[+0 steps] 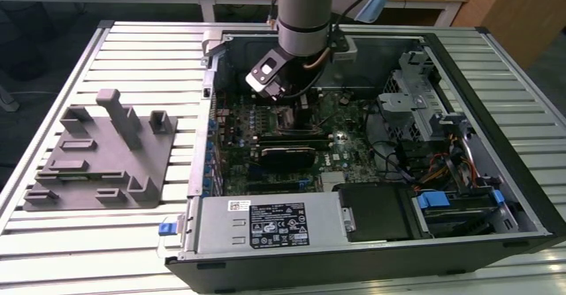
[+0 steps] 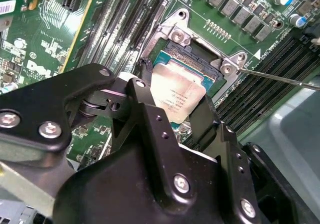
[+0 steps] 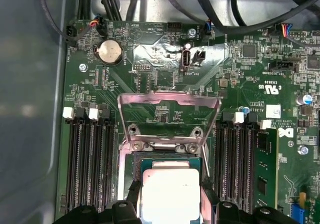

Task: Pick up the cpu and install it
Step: 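Place the cpu into insertion slot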

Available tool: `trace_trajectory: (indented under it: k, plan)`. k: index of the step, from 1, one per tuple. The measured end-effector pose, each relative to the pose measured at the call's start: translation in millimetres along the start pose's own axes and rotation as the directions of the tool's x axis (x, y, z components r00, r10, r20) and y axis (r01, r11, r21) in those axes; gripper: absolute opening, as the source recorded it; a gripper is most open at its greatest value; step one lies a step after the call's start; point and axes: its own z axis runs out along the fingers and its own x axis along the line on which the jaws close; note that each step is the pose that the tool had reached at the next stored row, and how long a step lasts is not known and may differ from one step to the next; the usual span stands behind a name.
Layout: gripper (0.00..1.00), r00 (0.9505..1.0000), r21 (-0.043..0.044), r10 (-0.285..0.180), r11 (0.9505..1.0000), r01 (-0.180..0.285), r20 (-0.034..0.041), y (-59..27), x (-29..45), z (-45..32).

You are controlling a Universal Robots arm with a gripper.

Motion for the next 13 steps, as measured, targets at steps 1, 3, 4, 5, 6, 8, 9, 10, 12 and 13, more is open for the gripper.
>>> trace_trajectory:
  k: [1,3,4,5,6,8,9,10,12,13]
  plan:
    - [0.55,1.0000,0.0001,0.005,1.0000,-0.005,0.0002,-0.4,0.2,0.3]
    - [0.55,0.9999,0.0001,0.013,0.9999,-0.013,0.0004,-1.3,0.6,0.7]
    - [0.55,0.9999,0.0000,0.017,0.9999,-0.017,0.0004,-1.7,0.9,1.0]
    - [0.55,0.9998,-0.0001,0.020,0.9998,-0.020,0.0003,-1.9,1.4,1.5]
    - [0.55,0.9997,-0.0001,0.023,0.9997,-0.023,0.0004,-1.9,2.1,2.2]
    - [0.55,0.9996,-0.0001,0.027,0.9996,-0.027,0.0004,-2.0,3.5,3.7]
    - [0.55,0.9996,-0.0001,0.028,0.9996,-0.028,0.0005,-2.0,4.0,4.4]
    - [0.55,0.9995,-0.0001,0.030,0.9996,-0.030,0.0007,-2.0,4.3,5.1]
    - [0.55,0.9994,-0.0001,0.034,0.9994,-0.034,0.0008,-2.4,4.4,6.4]
    - [0.55,0.9994,-0.0001,0.035,0.9994,-0.035,0.0009,-2.7,4.5,6.9]
